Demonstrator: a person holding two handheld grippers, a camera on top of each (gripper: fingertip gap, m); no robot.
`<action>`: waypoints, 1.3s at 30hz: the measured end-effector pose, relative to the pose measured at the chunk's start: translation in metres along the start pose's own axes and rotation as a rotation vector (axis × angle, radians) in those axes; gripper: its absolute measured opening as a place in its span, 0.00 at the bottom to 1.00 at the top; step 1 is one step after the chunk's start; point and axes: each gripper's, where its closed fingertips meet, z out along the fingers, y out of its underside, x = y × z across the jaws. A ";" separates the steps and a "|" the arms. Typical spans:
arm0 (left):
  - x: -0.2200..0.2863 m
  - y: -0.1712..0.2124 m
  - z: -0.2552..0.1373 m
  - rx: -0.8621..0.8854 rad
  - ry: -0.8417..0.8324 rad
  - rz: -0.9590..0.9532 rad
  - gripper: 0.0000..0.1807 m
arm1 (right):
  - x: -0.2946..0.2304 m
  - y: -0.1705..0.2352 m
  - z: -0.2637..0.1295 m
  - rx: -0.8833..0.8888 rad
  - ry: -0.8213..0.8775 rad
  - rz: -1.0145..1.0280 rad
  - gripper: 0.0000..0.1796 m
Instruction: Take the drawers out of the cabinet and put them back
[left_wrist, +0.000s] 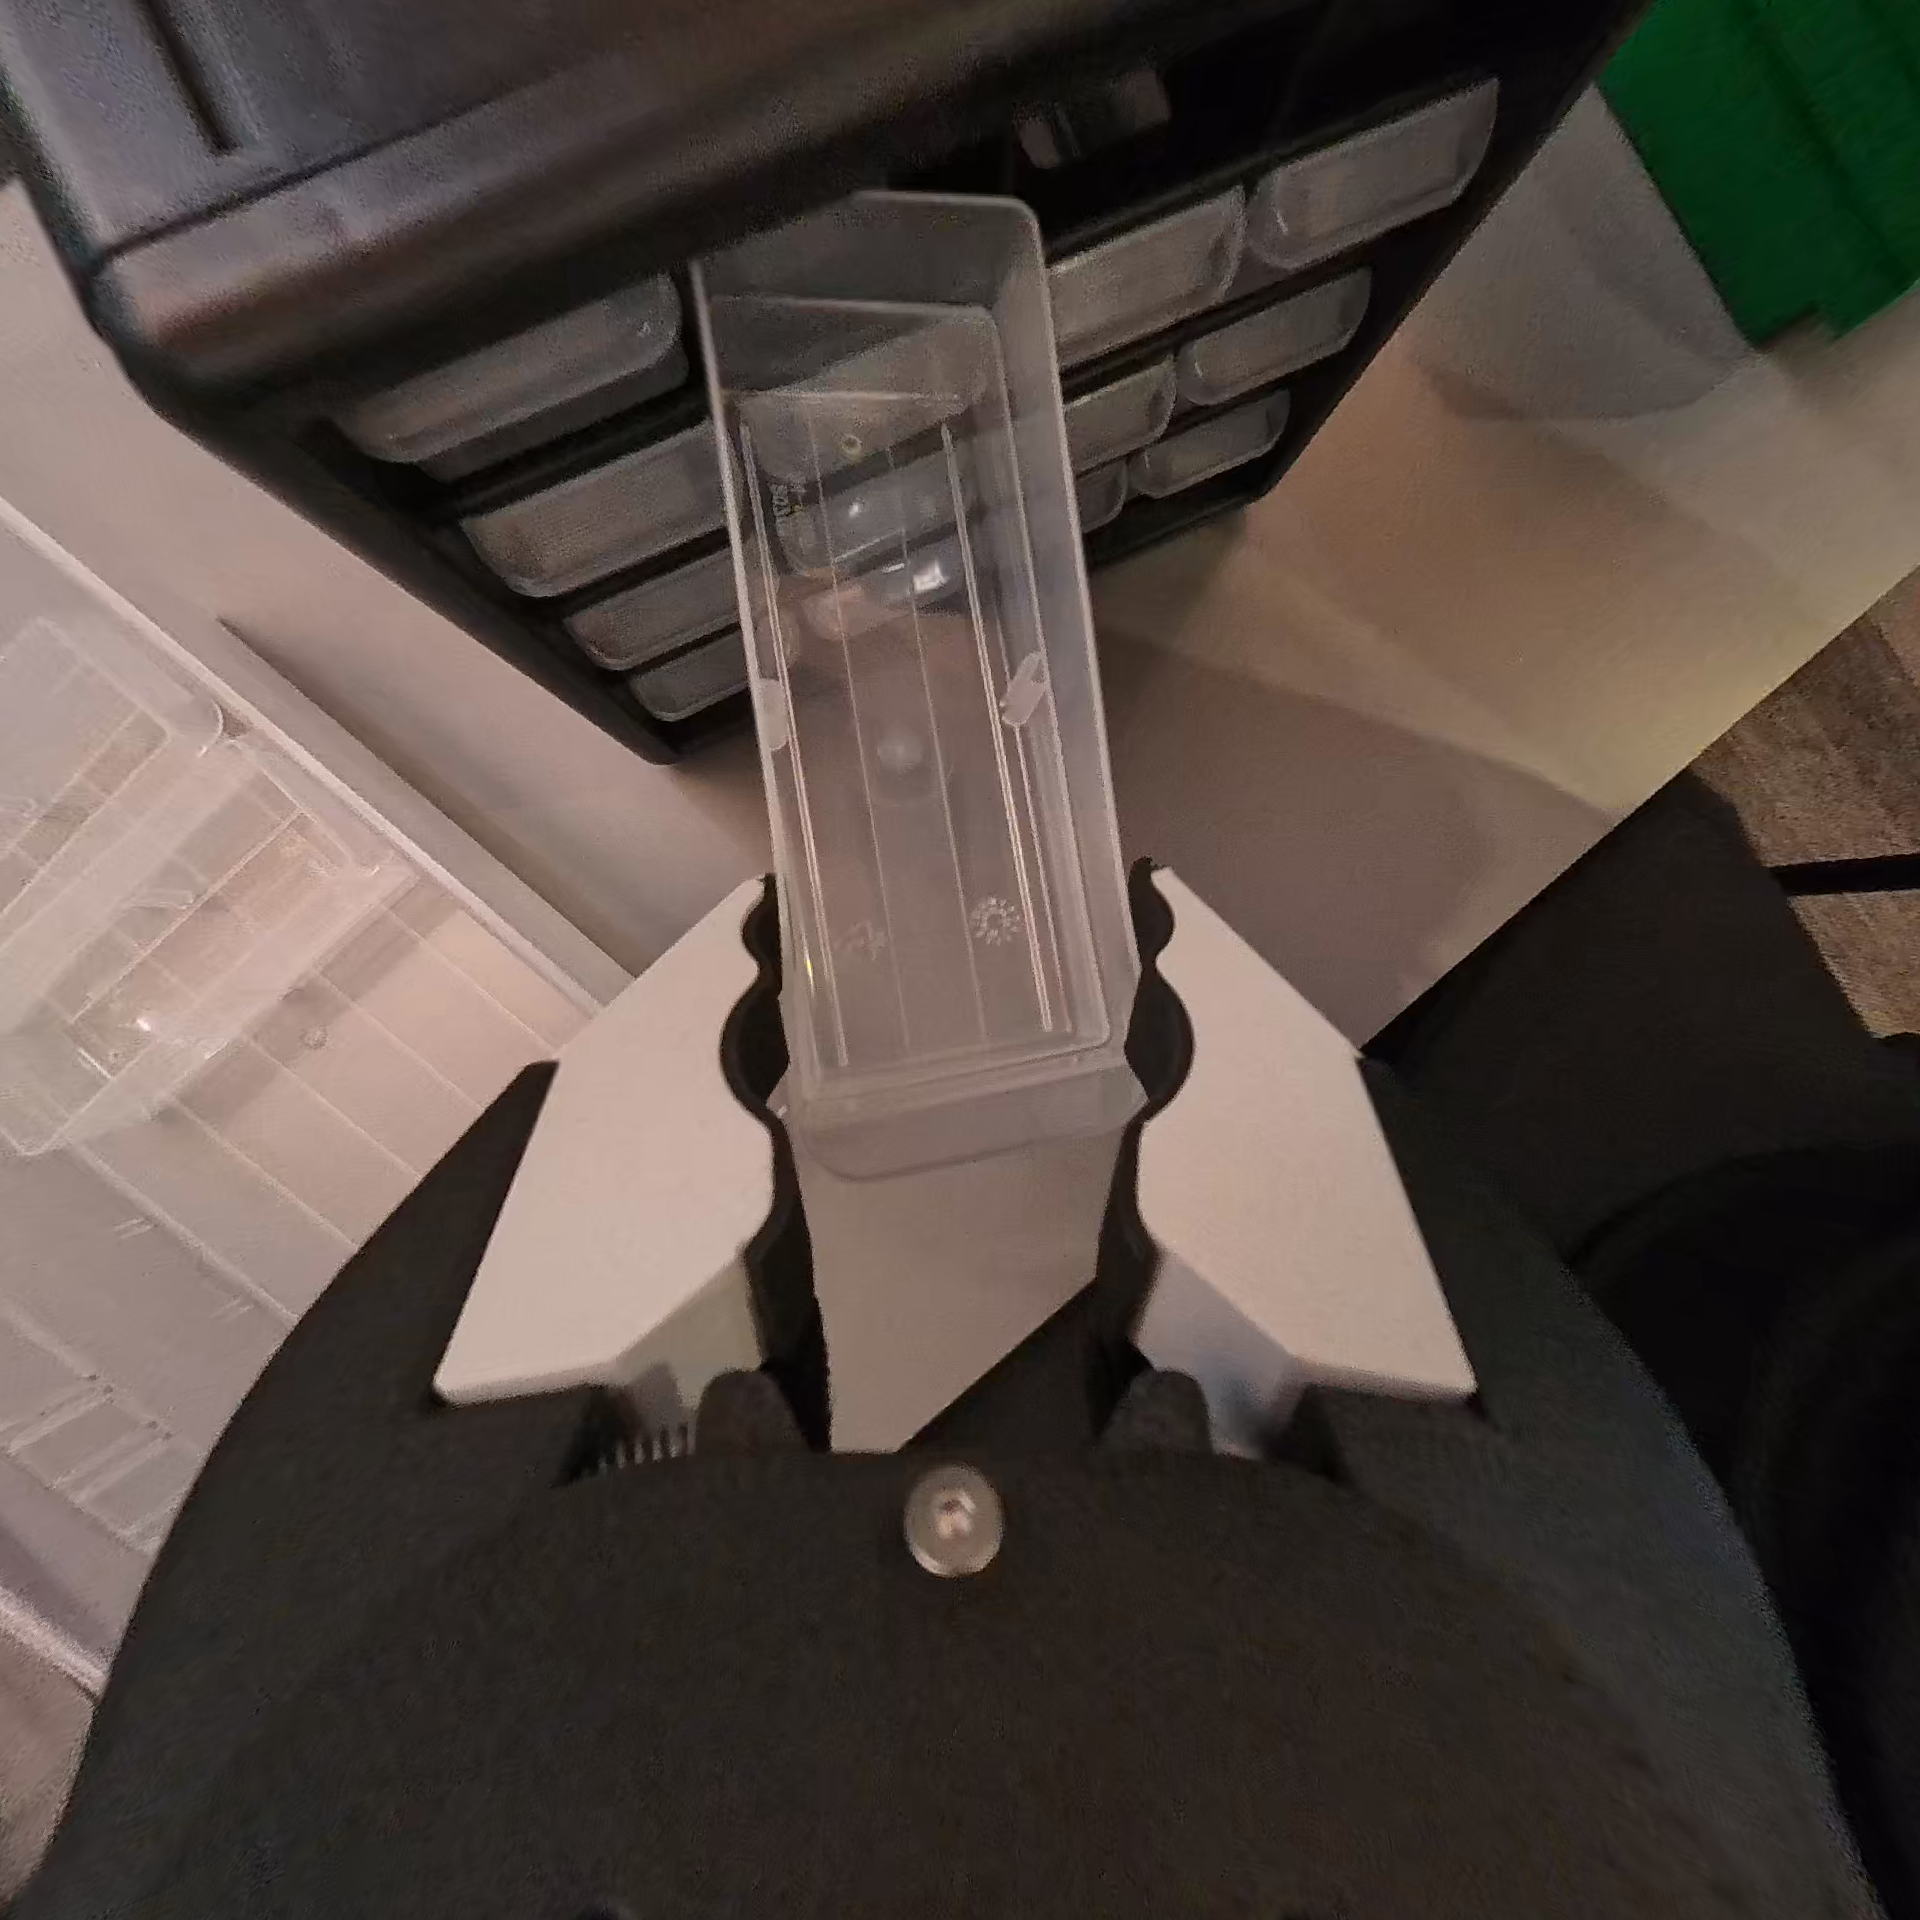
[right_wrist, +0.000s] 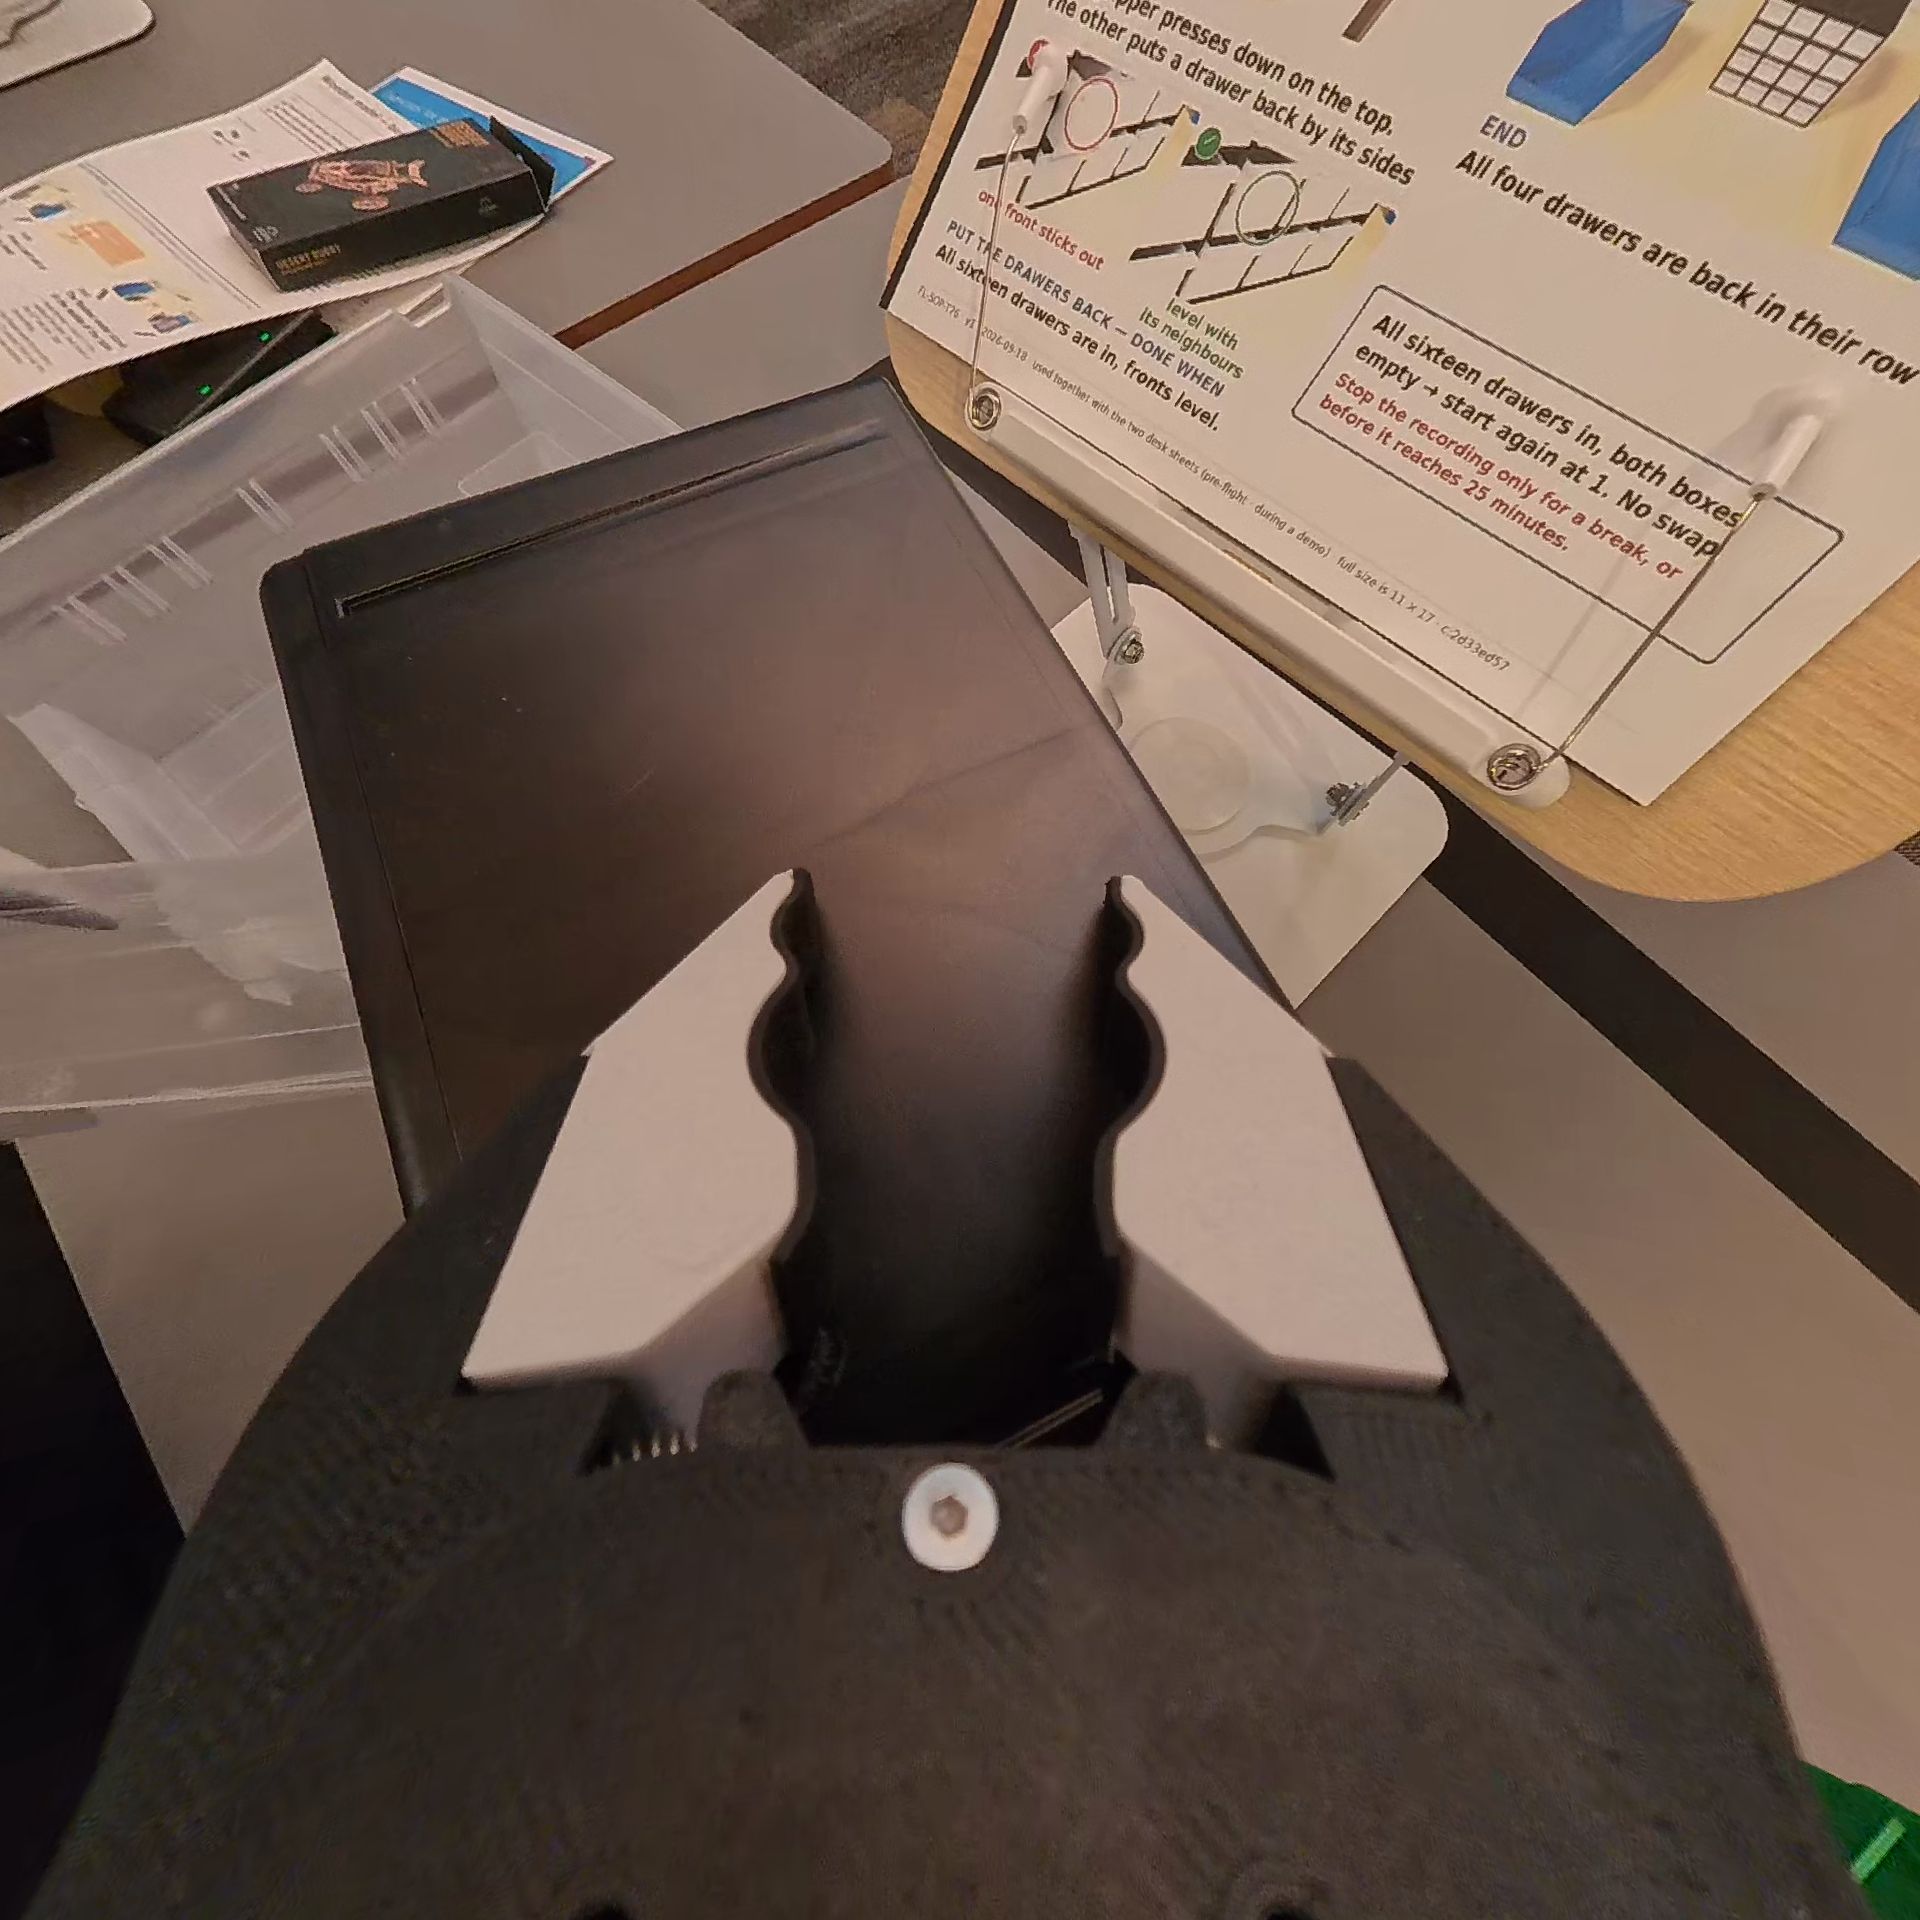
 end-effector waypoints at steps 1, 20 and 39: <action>0.001 -0.002 0.000 -0.002 0.020 -0.013 0.35 | 0.000 0.000 0.000 0.000 0.000 0.000 0.30; 0.012 -0.022 0.007 0.293 -0.007 -0.204 0.35 | 0.000 0.000 0.000 0.003 -0.001 0.000 0.30; 0.011 -0.065 0.014 0.500 -0.090 0.030 0.48 | 0.000 0.000 -0.001 0.011 -0.003 -0.002 0.30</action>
